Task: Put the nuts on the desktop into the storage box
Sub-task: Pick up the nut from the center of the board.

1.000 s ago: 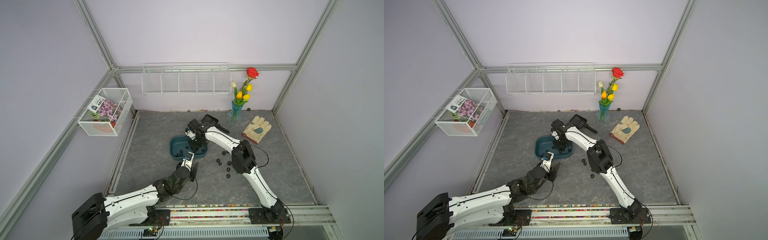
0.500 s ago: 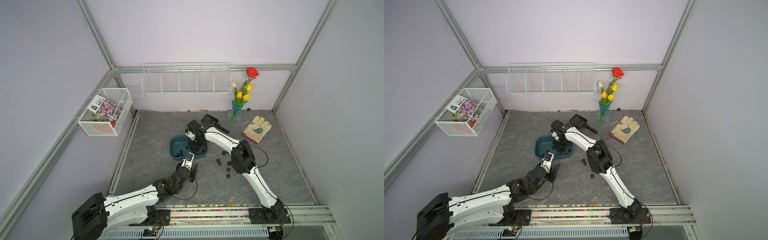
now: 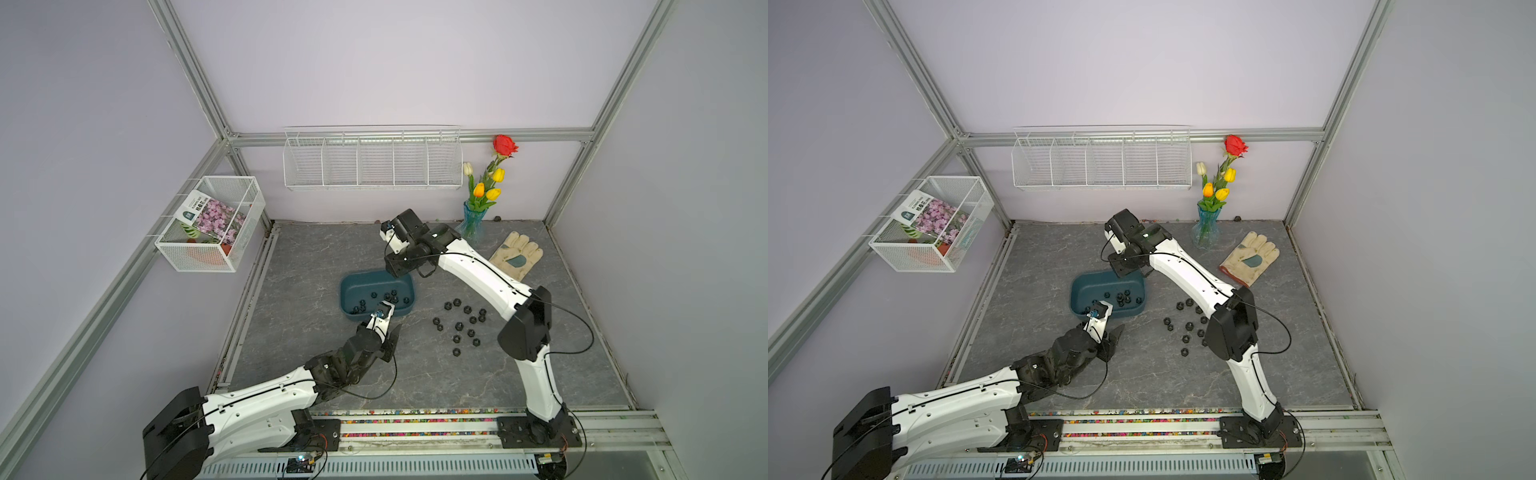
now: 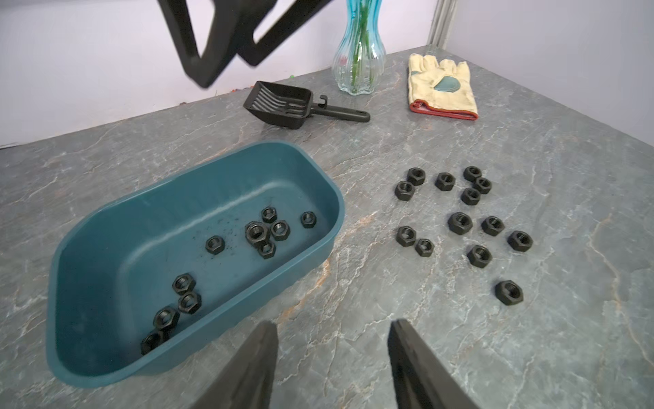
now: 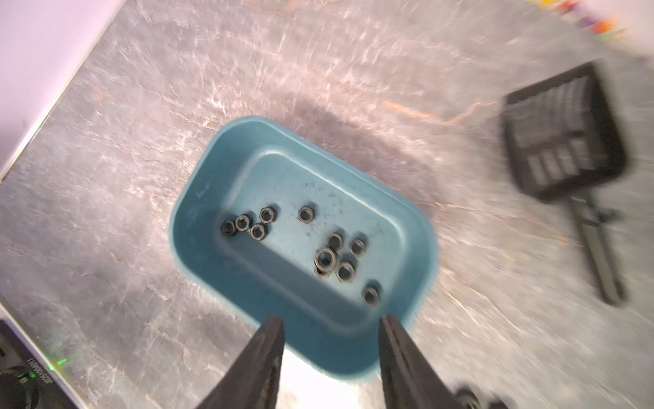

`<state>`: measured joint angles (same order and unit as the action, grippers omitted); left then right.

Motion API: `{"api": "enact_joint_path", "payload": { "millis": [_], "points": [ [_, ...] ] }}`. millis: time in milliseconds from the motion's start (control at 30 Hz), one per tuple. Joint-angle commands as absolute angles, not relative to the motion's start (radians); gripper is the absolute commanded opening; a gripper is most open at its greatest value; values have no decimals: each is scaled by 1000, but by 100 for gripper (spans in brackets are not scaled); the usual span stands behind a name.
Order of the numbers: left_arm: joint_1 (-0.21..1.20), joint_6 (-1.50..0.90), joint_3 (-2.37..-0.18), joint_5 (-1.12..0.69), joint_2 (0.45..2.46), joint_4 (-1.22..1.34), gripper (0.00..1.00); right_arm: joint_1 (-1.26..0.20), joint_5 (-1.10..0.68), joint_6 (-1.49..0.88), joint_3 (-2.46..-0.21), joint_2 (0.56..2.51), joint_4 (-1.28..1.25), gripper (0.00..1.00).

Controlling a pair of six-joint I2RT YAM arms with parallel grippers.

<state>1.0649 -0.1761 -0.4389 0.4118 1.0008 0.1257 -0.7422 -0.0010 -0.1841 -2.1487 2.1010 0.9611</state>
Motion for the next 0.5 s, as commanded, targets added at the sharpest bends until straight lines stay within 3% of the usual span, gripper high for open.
{"api": "enact_joint_path", "payload": {
  "millis": [0, 233, 467],
  "points": [
    [1061, -149, -474, 358, 999, 120, 56, -745, 108, -221, -2032, 2036, 961, 49],
    [1109, -154, -489, 345, 1067, 148, 56, -724, 175, -251, -1743, 1872, 918, 49],
    [1161, -190, -502, 333, 1156, 193, 55, -717, 135, -264, -1486, 1782, 836, 50]
  ]
}}
